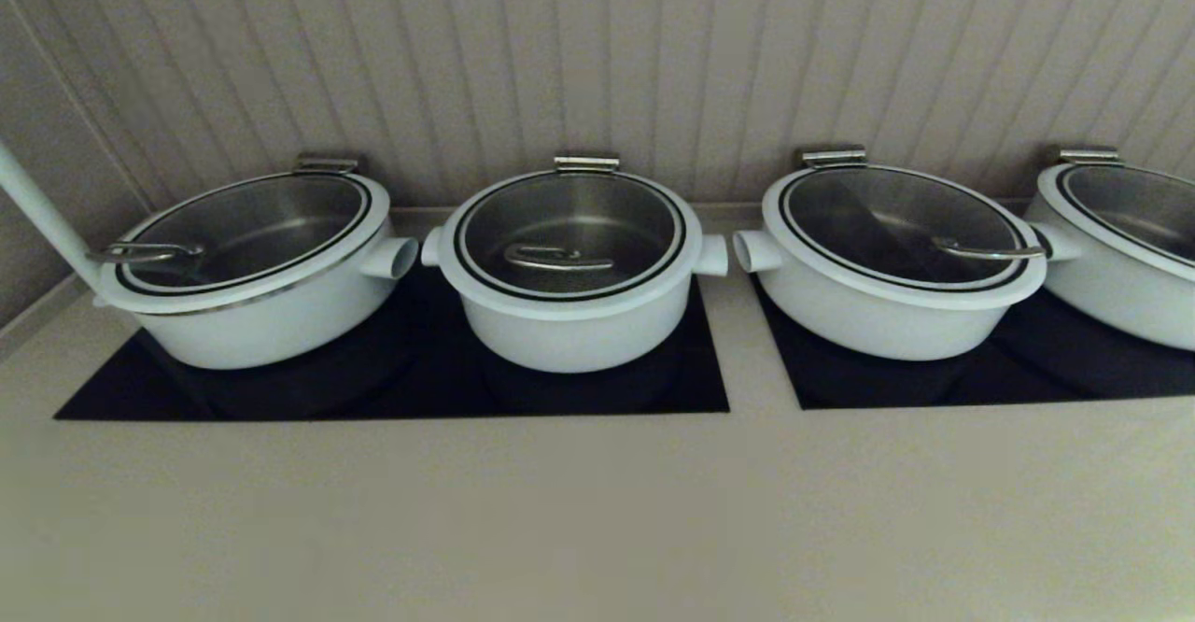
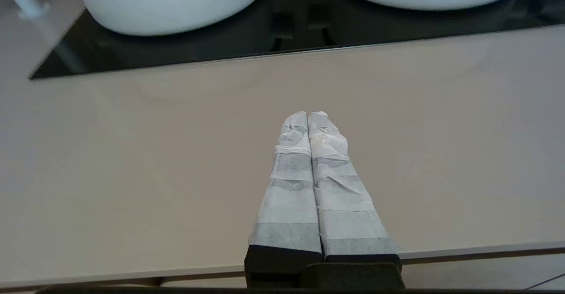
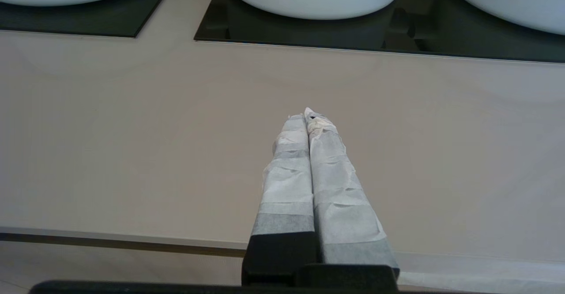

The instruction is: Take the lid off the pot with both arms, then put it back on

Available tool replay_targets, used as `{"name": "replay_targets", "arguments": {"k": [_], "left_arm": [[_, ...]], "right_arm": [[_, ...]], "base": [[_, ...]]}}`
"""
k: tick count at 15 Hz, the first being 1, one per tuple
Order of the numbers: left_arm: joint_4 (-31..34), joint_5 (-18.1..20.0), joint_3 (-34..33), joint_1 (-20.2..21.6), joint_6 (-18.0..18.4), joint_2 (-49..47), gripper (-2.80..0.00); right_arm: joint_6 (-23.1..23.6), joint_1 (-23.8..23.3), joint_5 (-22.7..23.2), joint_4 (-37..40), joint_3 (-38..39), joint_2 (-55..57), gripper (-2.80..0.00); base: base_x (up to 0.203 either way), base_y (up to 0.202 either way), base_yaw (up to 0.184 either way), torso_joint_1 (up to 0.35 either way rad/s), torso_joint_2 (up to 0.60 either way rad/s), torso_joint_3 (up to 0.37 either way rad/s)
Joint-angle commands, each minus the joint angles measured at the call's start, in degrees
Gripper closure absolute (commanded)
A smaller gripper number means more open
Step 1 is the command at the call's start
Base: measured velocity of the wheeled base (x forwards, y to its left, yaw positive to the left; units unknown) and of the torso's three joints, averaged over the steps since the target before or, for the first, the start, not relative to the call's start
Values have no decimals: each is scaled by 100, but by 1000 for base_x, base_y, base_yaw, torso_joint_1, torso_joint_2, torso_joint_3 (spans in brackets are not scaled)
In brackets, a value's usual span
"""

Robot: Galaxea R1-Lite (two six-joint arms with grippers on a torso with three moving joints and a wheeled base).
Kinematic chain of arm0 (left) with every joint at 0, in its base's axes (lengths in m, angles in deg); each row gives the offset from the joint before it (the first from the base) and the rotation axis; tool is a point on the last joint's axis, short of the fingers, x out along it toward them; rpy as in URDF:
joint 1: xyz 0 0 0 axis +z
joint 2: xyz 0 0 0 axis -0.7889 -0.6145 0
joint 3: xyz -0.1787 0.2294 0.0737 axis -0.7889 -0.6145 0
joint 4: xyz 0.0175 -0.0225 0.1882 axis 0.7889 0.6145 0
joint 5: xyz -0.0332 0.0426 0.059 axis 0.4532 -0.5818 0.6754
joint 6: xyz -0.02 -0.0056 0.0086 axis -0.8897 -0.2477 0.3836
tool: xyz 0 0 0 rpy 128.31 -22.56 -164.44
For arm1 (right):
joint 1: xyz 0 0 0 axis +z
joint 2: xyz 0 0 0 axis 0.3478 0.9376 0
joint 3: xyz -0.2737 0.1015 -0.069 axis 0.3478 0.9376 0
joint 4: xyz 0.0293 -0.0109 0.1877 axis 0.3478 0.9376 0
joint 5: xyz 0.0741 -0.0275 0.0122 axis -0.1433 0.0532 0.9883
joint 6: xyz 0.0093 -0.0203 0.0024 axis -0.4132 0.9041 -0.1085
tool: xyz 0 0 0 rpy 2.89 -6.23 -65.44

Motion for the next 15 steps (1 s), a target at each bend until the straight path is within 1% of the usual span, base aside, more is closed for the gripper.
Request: {"name": "replay_targets", "arguments": {"k": [1, 12, 14, 15], "left_arm": [[-11, -6, -2, 4, -57, 2, 0], [-2, -15, -2, 3, -107, 2, 0], [-2, -15, -2, 4, -106, 2, 0], [-2, -15, -2, -4, -106, 2, 0]], "right_arm": [[4, 1, 5, 0, 0, 9, 0], [4, 1, 5, 0, 0, 9, 0], [4, -6, -136, 0, 0, 9, 0], [-5, -7, -136, 0, 0, 9, 0]], "base": [[0, 0, 0, 0, 0, 0], [0, 0, 0, 0, 0, 0], [0, 0, 0, 0, 0, 0], [0, 0, 0, 0, 0, 0]]}}
